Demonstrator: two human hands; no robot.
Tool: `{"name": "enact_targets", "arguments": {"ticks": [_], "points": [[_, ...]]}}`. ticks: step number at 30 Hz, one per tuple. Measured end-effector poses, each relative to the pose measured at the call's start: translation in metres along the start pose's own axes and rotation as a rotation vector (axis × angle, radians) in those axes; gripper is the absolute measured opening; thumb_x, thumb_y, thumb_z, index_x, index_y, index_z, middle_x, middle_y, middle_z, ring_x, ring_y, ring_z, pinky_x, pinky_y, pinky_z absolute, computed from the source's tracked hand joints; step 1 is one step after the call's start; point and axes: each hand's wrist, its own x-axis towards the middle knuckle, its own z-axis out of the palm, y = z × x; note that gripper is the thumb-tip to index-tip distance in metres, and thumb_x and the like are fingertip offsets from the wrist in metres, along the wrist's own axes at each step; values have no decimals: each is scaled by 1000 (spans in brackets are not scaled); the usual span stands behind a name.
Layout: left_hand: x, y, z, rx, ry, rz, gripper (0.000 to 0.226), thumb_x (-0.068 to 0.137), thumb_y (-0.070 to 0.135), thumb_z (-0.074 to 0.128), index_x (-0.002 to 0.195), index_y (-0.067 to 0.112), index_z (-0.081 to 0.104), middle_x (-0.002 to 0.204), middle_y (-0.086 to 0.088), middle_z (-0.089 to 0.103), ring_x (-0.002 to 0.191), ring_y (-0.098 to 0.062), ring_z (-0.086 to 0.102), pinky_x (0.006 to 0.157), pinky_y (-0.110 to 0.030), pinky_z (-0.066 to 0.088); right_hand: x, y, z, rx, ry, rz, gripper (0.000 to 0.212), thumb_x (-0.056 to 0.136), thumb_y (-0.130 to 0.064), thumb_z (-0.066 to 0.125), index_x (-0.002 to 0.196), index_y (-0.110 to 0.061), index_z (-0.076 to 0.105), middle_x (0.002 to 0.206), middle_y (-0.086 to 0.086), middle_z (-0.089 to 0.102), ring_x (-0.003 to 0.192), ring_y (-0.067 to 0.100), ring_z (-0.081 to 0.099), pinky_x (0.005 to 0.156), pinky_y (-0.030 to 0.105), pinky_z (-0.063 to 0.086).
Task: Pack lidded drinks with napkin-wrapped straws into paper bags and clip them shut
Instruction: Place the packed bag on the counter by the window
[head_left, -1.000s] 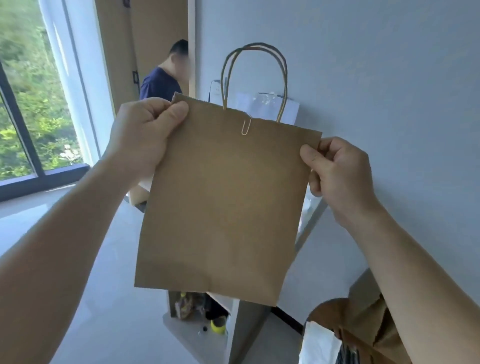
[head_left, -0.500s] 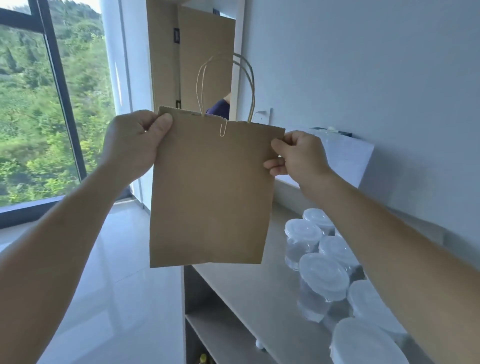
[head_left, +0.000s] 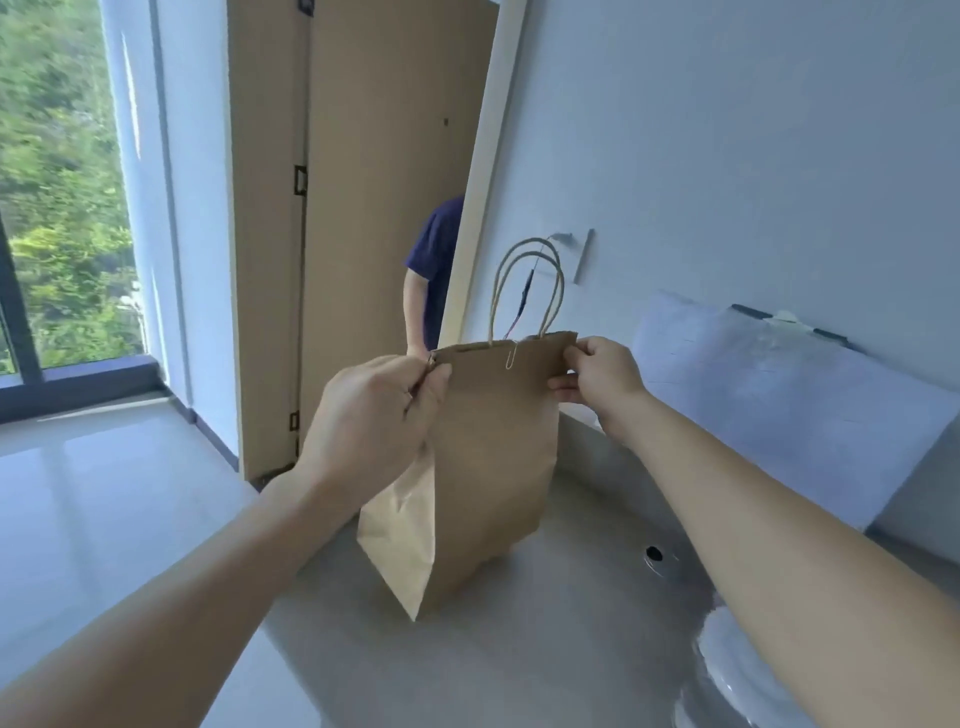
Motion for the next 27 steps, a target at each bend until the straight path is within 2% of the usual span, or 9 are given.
{"name": "enact_targets", "arguments": {"ticks": [2, 4, 8, 11, 15, 17, 21, 24, 27], "points": [[13, -18, 14, 24, -27, 63, 45, 96, 18, 63, 58, 9, 41, 53, 8, 32, 49, -22, 36, 50, -25, 24, 29, 2, 18, -18, 24, 1, 24, 100, -9, 41, 89, -10, 62, 88, 5, 65, 59, 16, 64, 68, 36, 60], [25, -36, 27, 49, -38, 133, 45, 95, 17, 62, 61, 15, 34, 55, 5, 34, 46, -26, 37, 47, -28, 30, 57, 5, 35, -24, 36, 3, 26, 100, -10, 40, 90, -9, 63, 89, 4, 66, 59, 16, 63, 69, 36, 59], [38, -71, 56, 109, -63, 190, 36, 91, 16, 63, 59, 5, 51, 55, -10, 49, 40, -33, 46, 36, -37, 42, 105, 18, 61, -84, 48, 30, 28, 101, -11, 38, 98, -4, 65, 99, 10, 68, 68, 20, 63, 81, 43, 58], [44, -92, 78, 195, -66, 303, 33, 90, 17, 69, 61, 4, 61, 53, -8, 50, 35, -26, 44, 30, -30, 39, 129, 30, 69, -103, 59, 43, 29, 100, -12, 38, 94, -7, 66, 97, 11, 69, 70, 21, 64, 84, 43, 58], [54, -99, 99, 209, -6, 391, 38, 92, 24, 50, 58, 9, 57, 51, -3, 44, 33, -20, 36, 29, -22, 30, 144, 39, 70, -73, 90, 21, 29, 99, -15, 42, 83, -11, 66, 79, 2, 73, 66, 17, 66, 75, 37, 59], [56, -100, 107, 177, 9, 414, 38, 92, 23, 49, 59, 8, 58, 52, -3, 46, 34, -20, 37, 29, -23, 31, 147, 42, 69, -60, 98, 8, 29, 98, -15, 43, 81, -12, 67, 70, -5, 73, 65, 15, 67, 73, 35, 59], [51, -101, 110, 149, -10, 428, 36, 92, 22, 51, 60, 7, 58, 53, -4, 46, 35, -21, 37, 29, -23, 30, 143, 52, 67, -35, 133, -1, 28, 98, -13, 43, 85, -8, 67, 77, 2, 72, 71, 20, 68, 77, 37, 59], [50, -102, 111, 150, -6, 400, 30, 87, 14, 66, 60, 6, 56, 52, -5, 44, 35, -23, 37, 31, -22, 28, 135, 51, 65, -29, 131, 15, 28, 98, -13, 42, 89, -6, 68, 82, 3, 72, 67, 14, 68, 72, 32, 59], [51, -99, 113, 171, 38, 357, 11, 79, 12, 75, 78, 6, 65, 70, -4, 56, 54, -24, 53, 40, -27, 36, 121, 43, 59, -34, 99, 17, 25, 98, -18, 44, 96, -10, 68, 89, -4, 72, 74, 13, 68, 64, 28, 57]]}}
